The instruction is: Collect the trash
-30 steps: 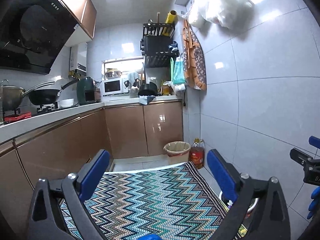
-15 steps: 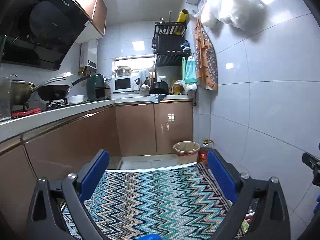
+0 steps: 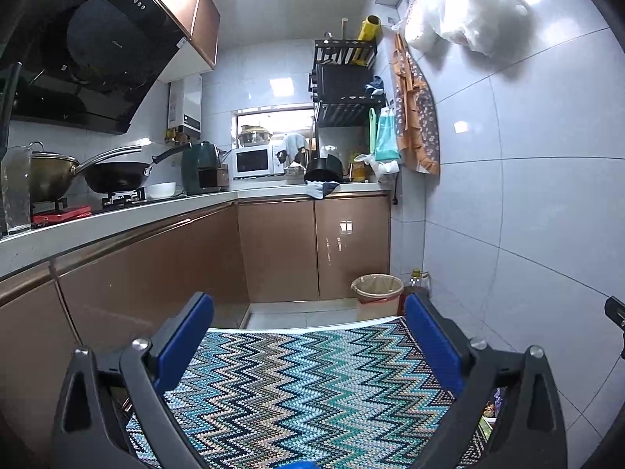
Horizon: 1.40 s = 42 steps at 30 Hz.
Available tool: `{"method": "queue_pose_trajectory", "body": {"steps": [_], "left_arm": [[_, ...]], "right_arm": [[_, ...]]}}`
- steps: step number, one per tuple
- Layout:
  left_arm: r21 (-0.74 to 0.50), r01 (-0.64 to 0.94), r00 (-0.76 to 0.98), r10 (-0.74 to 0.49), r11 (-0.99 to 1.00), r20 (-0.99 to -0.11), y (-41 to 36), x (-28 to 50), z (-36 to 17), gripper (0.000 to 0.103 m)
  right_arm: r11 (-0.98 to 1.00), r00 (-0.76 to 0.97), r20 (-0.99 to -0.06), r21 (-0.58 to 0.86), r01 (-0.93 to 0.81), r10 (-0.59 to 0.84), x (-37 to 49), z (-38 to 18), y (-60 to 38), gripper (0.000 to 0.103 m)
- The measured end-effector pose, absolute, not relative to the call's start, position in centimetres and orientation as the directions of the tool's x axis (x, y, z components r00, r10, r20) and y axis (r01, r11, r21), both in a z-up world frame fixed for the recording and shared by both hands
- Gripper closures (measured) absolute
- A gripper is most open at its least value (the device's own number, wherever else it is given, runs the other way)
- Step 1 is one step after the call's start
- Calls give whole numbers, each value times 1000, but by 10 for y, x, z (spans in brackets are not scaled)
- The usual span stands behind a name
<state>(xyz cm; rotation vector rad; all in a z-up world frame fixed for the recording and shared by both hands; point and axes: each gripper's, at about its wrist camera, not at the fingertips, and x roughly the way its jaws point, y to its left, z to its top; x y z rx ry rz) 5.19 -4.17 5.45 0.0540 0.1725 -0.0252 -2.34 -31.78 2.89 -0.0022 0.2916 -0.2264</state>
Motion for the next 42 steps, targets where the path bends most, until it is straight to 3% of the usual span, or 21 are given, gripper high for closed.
{"method": "queue_pose_trajectory", "body": {"steps": [42], "left_arm": [[46,30,982,-21,999,-185,-37,52,45,4]], "right_arm": [[979,932,-300,-28,203,-202,-14,22,-314,0]]}}
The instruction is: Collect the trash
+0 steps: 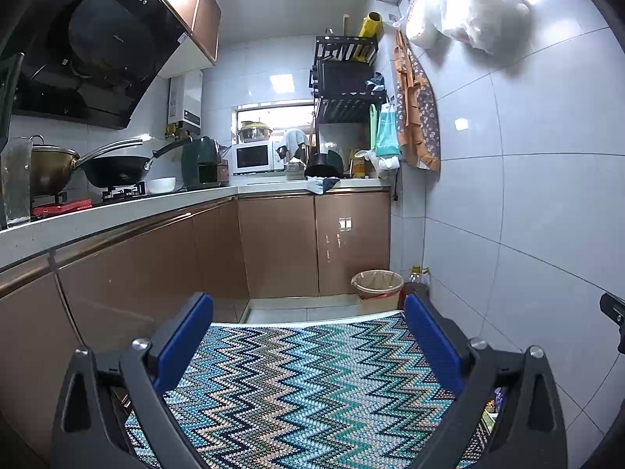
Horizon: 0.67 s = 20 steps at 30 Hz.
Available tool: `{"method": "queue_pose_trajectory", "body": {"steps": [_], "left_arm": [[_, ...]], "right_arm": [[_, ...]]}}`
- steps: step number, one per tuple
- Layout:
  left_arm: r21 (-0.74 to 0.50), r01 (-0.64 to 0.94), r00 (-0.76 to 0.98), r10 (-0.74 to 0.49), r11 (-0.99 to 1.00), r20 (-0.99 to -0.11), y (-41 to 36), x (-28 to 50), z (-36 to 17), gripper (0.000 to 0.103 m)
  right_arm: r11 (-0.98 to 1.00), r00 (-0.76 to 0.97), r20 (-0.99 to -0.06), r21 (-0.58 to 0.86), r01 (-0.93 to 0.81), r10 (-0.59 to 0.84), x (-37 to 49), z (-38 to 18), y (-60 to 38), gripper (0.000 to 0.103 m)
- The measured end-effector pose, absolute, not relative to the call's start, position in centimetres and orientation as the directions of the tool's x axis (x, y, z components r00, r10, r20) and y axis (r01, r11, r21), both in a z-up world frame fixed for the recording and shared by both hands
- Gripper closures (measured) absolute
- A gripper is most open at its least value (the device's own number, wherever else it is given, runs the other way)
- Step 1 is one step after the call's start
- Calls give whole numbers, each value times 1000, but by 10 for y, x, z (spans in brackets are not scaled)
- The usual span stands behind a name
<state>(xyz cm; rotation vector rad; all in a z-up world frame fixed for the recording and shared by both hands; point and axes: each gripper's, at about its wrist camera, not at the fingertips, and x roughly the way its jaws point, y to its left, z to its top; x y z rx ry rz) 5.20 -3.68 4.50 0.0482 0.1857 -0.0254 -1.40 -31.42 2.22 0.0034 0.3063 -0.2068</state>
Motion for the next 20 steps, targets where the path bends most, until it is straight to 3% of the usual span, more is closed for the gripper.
{"method": "queue_pose_trajectory", "body": {"steps": [20], "left_arm": [[46,40,980,-30,998,-197,-36,52,41,4]], "right_arm": [[979,933,-299,-27,201,-200,-13,23,-317,0]]}}
